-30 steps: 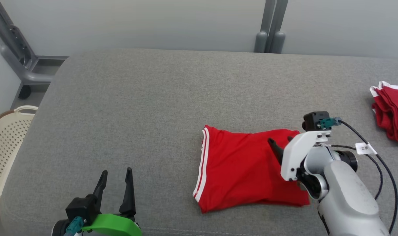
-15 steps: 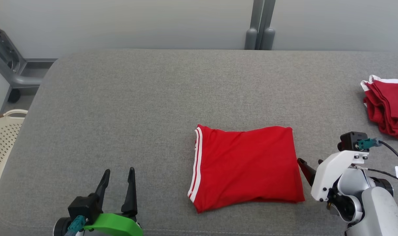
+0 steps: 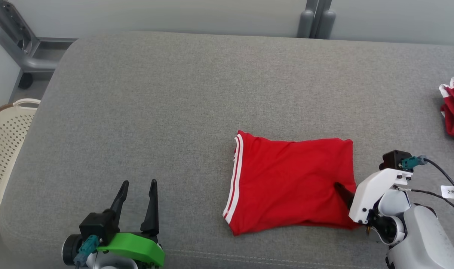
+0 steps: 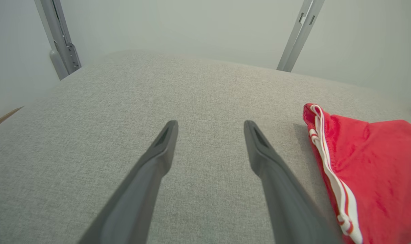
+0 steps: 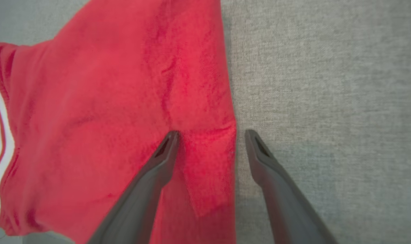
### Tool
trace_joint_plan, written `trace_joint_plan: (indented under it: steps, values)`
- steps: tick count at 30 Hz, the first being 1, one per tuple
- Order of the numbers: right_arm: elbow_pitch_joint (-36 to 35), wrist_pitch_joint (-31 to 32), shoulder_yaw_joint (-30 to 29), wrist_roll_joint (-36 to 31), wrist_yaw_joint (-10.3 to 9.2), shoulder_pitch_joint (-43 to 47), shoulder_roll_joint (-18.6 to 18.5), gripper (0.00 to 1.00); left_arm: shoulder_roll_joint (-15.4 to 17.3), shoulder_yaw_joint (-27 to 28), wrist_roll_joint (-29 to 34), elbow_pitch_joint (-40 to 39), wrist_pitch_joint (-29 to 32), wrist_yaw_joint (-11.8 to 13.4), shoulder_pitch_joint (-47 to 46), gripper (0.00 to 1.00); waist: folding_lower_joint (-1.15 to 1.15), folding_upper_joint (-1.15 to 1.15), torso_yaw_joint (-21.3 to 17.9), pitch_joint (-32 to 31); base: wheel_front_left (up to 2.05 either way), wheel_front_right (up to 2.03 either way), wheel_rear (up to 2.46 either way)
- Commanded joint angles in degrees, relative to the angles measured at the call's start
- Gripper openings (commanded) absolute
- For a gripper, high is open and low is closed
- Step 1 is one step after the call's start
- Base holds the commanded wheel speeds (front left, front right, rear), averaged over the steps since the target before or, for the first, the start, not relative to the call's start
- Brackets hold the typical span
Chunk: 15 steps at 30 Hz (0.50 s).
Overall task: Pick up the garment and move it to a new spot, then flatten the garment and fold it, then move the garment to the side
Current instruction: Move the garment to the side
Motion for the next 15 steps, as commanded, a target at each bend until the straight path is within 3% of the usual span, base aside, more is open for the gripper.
trace_joint_plan:
  steps: [1, 5, 6, 8, 15]
  values:
    - [1.0, -0.5, -0.1, -0.2, -0.01, -1.0, -0.1, 1.00, 0.1, 0.1, 0.3, -0.1, 0.0, -0.2, -1.1, 1.00, 0.00, 0.00, 1.1, 1.2, 0.00, 0.00, 0.00]
    - [5.7, -1.0, 0.0, 0.7, -0.01, -2.6, 0.0, 1.00, 0.1, 0.3, 0.5, -0.1, 0.0, -0.4, -1.4, 1.00, 0.00, 0.00, 1.6, 1.8, 0.00, 0.00, 0.00]
    - [6.9, -1.3, 0.1, 0.9, -0.01, -3.0, 0.0, 0.77, 0.1, 0.3, 0.4, 0.0, 0.0, -0.4, -1.4, 1.00, 0.00, 0.00, 1.7, 1.9, 0.00, 0.00, 0.00]
    - [9.1, -1.3, 0.2, 1.2, -0.01, -3.8, 0.1, 0.02, 0.1, 0.4, 0.2, 0.1, 0.0, -0.5, -1.4, 1.00, 0.00, 0.00, 1.9, 1.9, 0.00, 0.00, 0.00]
    - [12.6, -3.5, 0.0, 0.2, -0.06, -5.9, 0.0, 0.00, 0.1, 0.8, 0.1, 0.5, 0.0, -0.4, -0.8, 1.00, 0.00, 0.00, 1.5, 0.8, 0.00, 0.00, 0.00]
